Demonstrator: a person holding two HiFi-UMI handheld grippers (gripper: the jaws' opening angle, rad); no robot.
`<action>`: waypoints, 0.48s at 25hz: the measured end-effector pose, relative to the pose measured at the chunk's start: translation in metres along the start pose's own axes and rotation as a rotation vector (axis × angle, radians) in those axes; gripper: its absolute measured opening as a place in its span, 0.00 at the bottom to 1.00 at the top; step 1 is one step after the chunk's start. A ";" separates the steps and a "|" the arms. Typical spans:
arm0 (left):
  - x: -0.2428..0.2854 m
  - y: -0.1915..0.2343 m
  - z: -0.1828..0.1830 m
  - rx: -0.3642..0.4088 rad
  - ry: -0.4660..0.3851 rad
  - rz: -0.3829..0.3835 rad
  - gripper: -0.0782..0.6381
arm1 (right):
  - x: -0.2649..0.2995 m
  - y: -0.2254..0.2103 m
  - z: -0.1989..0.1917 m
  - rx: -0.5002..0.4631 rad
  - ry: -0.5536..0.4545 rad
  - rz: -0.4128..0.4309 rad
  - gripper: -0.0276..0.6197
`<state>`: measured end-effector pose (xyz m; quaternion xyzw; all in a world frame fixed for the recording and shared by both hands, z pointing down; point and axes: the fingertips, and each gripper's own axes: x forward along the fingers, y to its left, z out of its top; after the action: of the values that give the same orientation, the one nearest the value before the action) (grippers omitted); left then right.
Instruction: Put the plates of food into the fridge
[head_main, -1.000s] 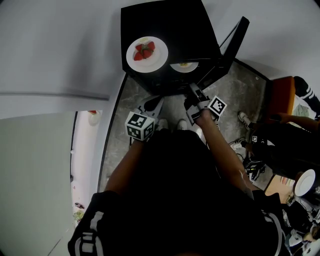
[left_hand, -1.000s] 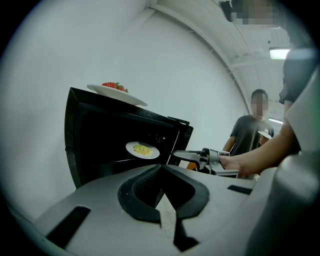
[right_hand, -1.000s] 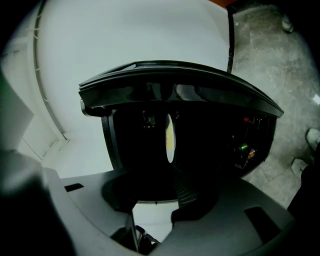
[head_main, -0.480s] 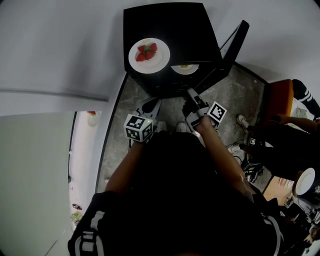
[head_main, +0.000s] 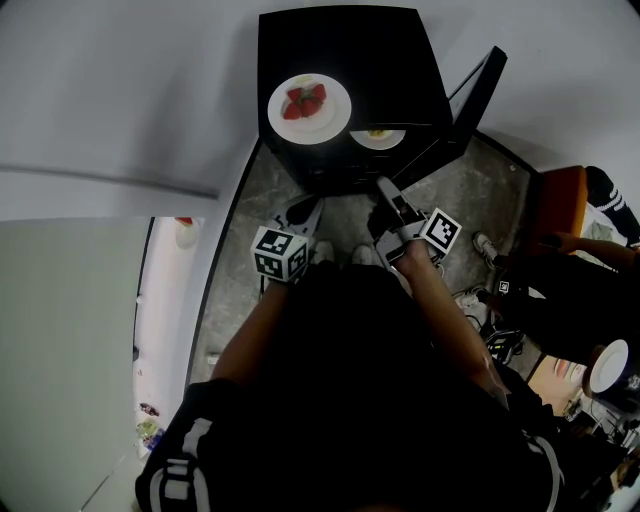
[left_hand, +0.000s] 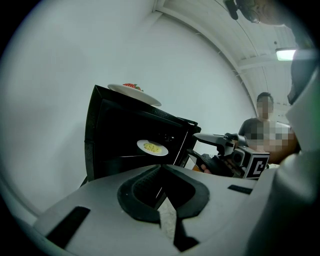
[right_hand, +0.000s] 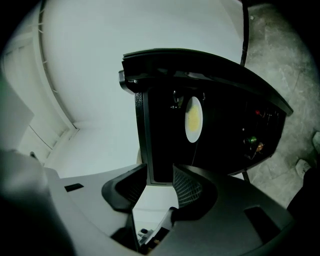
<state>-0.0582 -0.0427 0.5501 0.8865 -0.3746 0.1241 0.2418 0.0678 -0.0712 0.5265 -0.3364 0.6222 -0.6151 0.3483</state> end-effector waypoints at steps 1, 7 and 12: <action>0.000 0.001 0.000 -0.001 -0.001 0.002 0.14 | 0.001 0.003 -0.003 0.004 0.005 0.004 0.28; -0.001 0.009 -0.002 -0.011 0.002 0.021 0.14 | 0.009 0.017 -0.020 0.017 0.046 0.027 0.28; 0.000 0.011 -0.001 -0.015 -0.004 0.022 0.14 | 0.017 0.030 -0.025 -0.009 0.077 0.043 0.28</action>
<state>-0.0661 -0.0491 0.5551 0.8807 -0.3857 0.1221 0.2464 0.0384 -0.0719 0.4960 -0.3005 0.6449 -0.6173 0.3358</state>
